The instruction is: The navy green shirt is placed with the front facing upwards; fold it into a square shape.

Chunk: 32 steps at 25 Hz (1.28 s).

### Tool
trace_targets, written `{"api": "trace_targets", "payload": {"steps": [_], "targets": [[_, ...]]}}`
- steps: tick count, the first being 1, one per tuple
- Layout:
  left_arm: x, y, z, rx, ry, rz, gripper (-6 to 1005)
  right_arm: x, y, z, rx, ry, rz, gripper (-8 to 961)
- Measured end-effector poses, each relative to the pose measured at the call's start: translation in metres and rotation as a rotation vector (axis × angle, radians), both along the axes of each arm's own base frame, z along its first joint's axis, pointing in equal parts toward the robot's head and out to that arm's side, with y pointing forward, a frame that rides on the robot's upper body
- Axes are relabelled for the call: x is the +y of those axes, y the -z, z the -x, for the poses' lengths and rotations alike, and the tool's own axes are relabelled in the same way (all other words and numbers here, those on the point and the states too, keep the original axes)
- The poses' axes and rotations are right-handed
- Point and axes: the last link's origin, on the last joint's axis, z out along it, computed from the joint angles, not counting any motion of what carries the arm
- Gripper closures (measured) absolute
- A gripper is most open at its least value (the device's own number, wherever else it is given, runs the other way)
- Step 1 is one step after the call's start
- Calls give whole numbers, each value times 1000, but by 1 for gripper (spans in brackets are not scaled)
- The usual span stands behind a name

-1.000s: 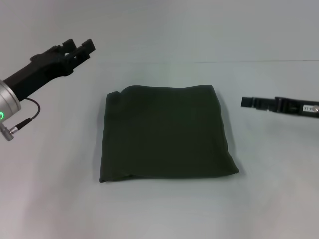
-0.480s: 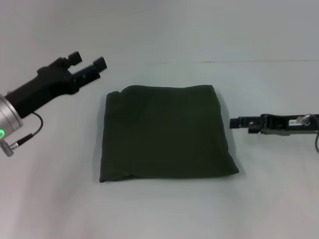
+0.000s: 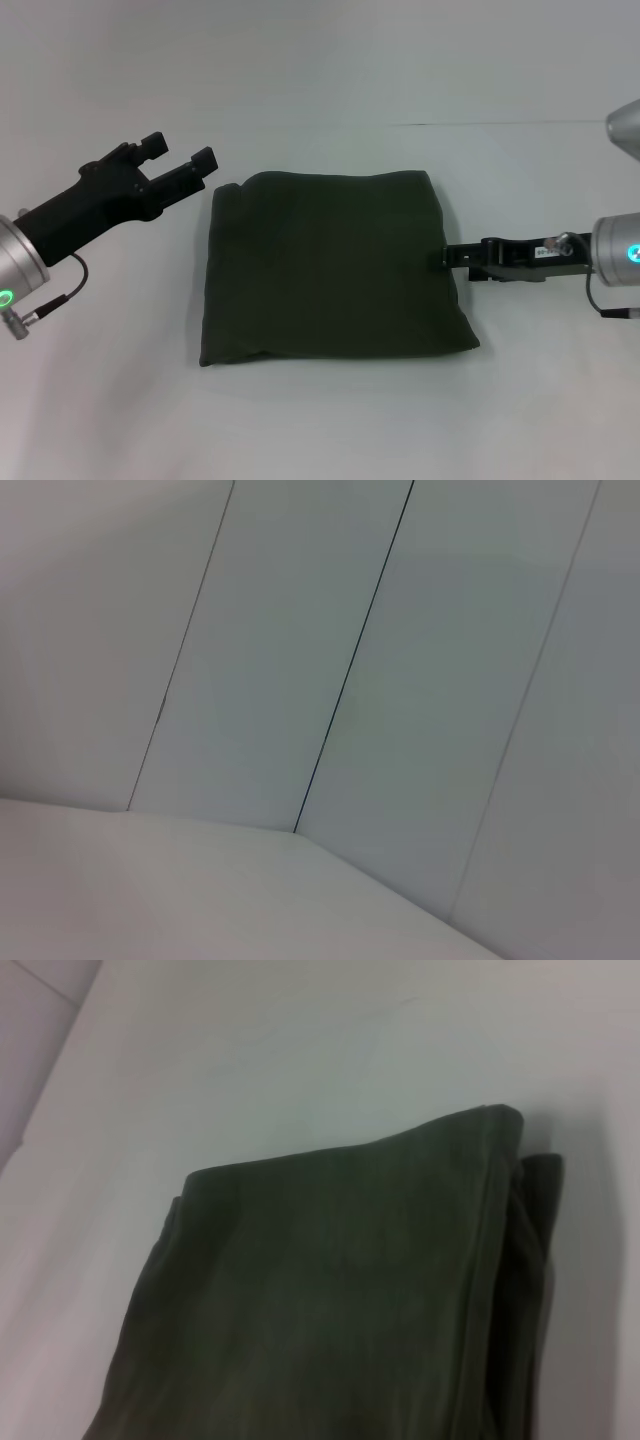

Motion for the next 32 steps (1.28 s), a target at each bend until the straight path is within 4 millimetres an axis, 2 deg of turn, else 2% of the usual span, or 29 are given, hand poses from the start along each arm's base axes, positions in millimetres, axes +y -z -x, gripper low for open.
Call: {"api": "trace_targets", "payload": {"steps": [10, 17, 22, 28, 32], "targets": [[-2, 0, 2, 11, 4, -7, 91, 5, 15, 12, -7, 1, 9, 67], [-2, -1, 4, 16, -6, -14, 91, 7, 19, 13, -12, 16, 2, 74], [-2, -3, 6, 15, -12, -21, 92, 8, 23, 17, -13, 9, 4, 207], [-2, -3, 7, 23, -13, -29, 92, 7, 28, 18, -20, 9, 9, 440], [-1, -3, 8, 27, -21, -33, 92, 6, 28, 18, -20, 6, 9, 638]]}}
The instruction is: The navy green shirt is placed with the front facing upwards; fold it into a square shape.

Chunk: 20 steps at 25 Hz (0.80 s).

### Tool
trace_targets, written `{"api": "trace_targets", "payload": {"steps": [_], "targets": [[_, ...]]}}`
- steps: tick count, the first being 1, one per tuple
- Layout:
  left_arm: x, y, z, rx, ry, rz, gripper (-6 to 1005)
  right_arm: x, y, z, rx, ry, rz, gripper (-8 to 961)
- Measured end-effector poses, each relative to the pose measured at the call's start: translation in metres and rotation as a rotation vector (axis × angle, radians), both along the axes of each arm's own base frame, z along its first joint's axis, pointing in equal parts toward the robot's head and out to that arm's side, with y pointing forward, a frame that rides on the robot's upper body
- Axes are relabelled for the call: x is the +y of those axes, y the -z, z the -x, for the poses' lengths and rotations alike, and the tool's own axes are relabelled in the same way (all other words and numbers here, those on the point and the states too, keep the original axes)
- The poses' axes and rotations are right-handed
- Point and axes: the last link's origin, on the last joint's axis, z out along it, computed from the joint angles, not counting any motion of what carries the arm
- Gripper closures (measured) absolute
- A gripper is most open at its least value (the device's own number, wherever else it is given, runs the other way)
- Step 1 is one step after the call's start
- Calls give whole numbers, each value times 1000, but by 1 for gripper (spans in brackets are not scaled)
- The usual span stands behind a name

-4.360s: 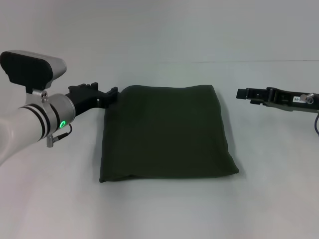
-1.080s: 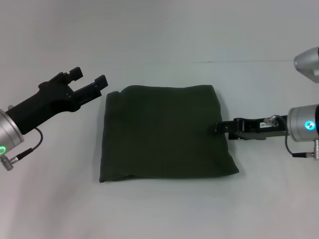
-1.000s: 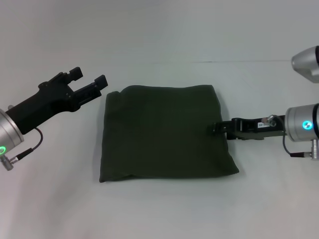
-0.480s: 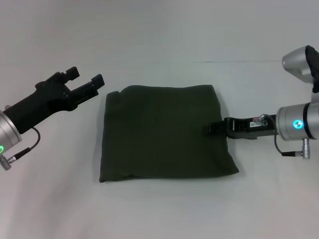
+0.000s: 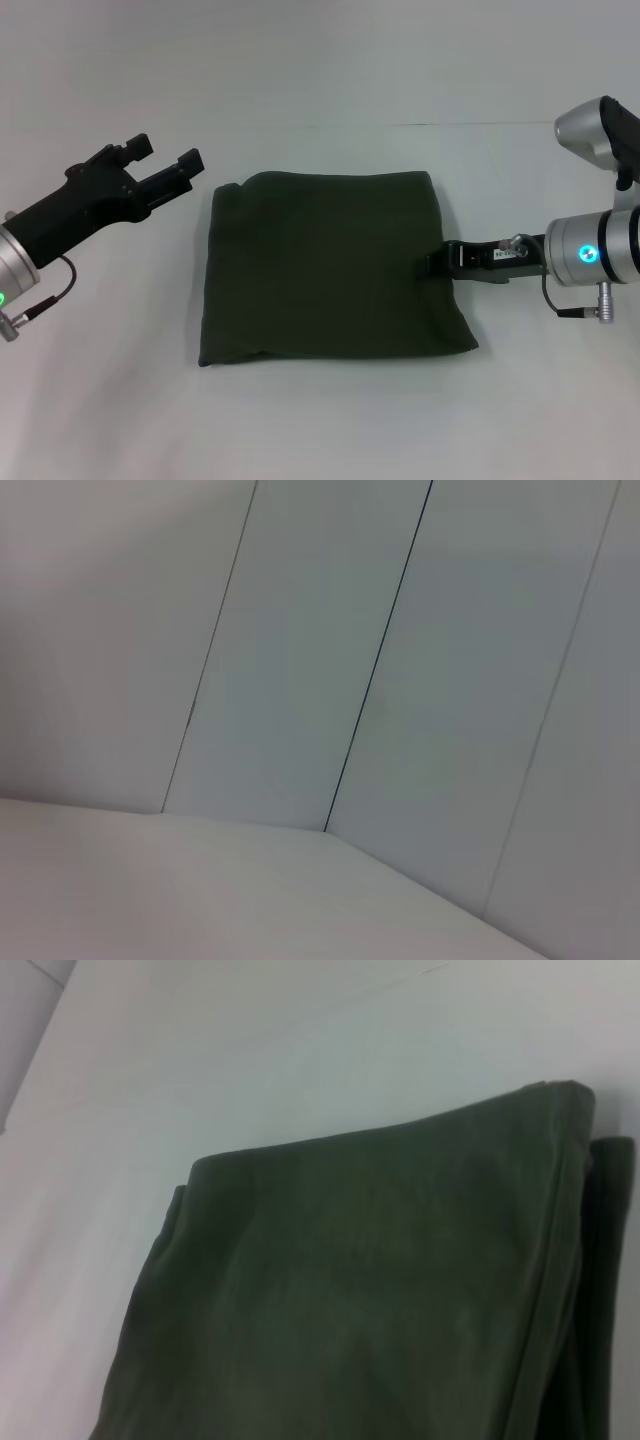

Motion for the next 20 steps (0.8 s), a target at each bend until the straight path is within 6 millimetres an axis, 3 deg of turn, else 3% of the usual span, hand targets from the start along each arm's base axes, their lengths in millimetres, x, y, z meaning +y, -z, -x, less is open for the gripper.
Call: {"api": "trace_targets", "payload": {"steps": [9, 20], "targets": [[0, 0, 1, 1, -4, -1, 92, 2, -5, -4, -3, 4, -27, 880], [-1, 0, 3, -8, -16, -4, 91, 1, -17, -18, -5, 30, -67, 880]]}}
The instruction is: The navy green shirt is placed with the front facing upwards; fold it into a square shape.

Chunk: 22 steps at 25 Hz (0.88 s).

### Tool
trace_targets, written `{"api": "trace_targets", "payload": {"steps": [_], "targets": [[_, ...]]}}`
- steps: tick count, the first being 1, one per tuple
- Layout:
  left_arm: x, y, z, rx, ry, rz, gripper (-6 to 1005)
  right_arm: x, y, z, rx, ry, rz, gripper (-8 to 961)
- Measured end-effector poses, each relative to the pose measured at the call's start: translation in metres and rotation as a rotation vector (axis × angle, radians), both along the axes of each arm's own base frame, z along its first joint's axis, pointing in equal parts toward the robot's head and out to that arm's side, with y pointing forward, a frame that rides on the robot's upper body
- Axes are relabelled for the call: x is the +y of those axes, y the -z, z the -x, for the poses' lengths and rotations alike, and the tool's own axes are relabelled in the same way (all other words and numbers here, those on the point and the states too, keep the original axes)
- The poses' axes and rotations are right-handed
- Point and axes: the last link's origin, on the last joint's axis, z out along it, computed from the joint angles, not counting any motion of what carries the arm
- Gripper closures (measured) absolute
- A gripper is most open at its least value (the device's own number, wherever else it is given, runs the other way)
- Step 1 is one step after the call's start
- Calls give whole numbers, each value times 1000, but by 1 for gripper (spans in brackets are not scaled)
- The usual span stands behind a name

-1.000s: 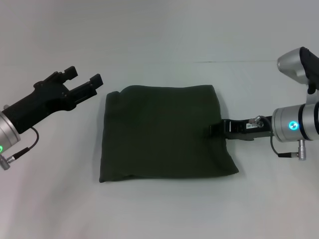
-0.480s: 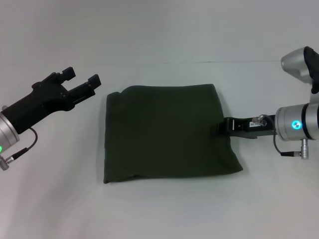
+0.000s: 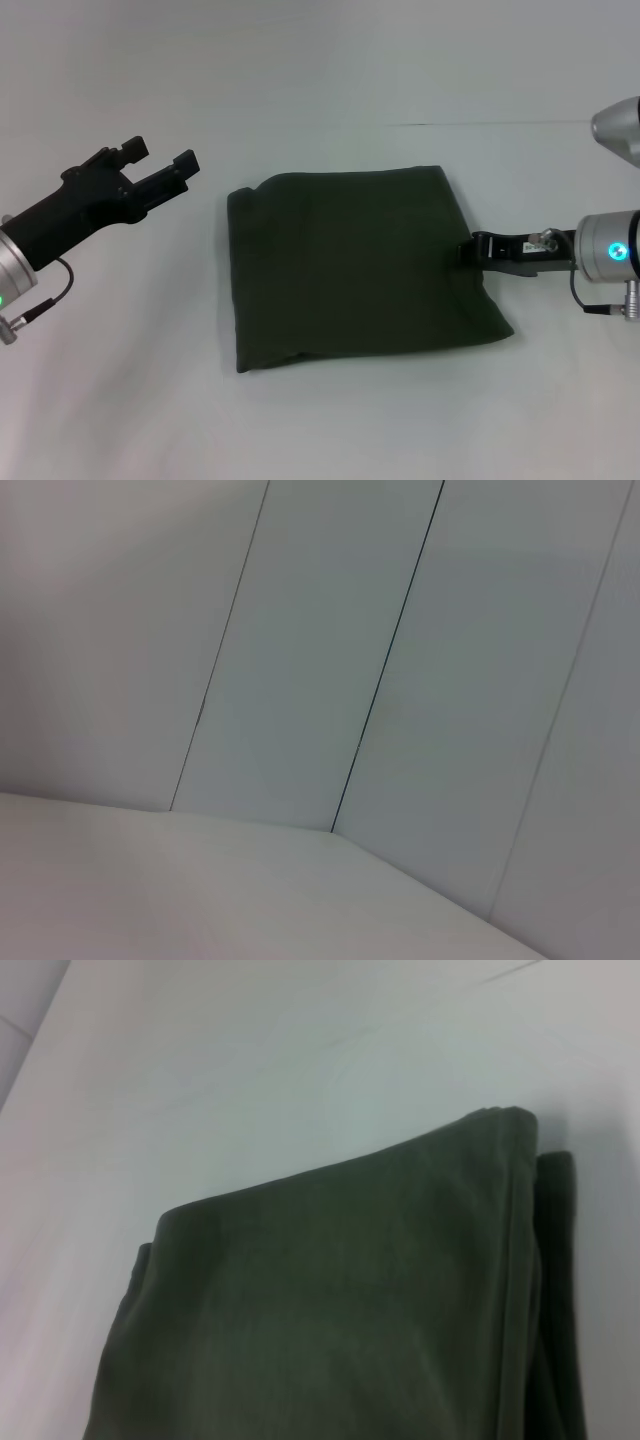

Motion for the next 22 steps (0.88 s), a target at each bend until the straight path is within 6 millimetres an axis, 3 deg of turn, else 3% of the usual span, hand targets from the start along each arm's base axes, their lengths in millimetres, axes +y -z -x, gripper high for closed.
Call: {"api": "trace_targets", "payload": {"steps": [22], "targets": [[2, 0, -3, -6, 5, 3, 92, -20, 3, -7, 87, -22, -18, 859]]}}
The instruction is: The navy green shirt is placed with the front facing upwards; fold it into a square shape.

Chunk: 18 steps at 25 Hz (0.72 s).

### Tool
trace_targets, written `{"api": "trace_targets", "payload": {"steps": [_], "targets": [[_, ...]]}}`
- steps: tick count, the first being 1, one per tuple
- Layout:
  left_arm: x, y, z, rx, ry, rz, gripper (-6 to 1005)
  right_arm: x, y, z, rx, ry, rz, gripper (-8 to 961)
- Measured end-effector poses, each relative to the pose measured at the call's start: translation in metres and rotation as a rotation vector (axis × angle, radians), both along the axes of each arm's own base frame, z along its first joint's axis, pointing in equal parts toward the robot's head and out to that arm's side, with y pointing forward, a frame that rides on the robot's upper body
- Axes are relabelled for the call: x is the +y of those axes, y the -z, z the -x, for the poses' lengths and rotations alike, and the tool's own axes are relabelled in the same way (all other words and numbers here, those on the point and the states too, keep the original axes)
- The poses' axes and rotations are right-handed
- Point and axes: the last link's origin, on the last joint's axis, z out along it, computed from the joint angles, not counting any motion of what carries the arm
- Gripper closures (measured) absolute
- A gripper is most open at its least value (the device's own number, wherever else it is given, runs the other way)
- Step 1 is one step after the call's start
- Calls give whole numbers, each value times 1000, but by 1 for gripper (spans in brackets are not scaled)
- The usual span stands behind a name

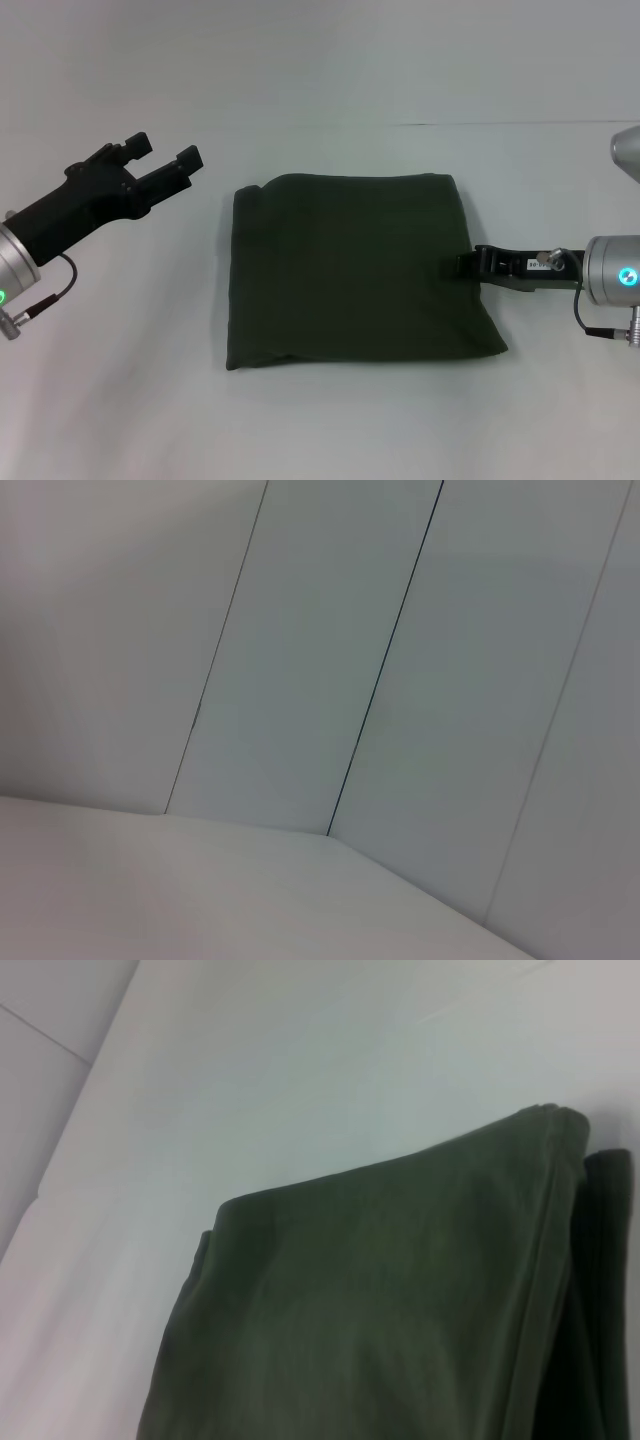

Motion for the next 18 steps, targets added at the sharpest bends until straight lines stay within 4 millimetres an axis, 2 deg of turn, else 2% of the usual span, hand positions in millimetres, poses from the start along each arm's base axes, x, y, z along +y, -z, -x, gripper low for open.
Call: {"api": "trace_targets", "payload": {"steps": [12, 18], "targets": [[0, 0, -1, -3, 3, 2, 91, -3, -3, -3, 13, -9, -15, 776], [0, -3, -1, -2, 8, -6, 92, -7, -21, -18, 39, 14, -94, 735]]}}
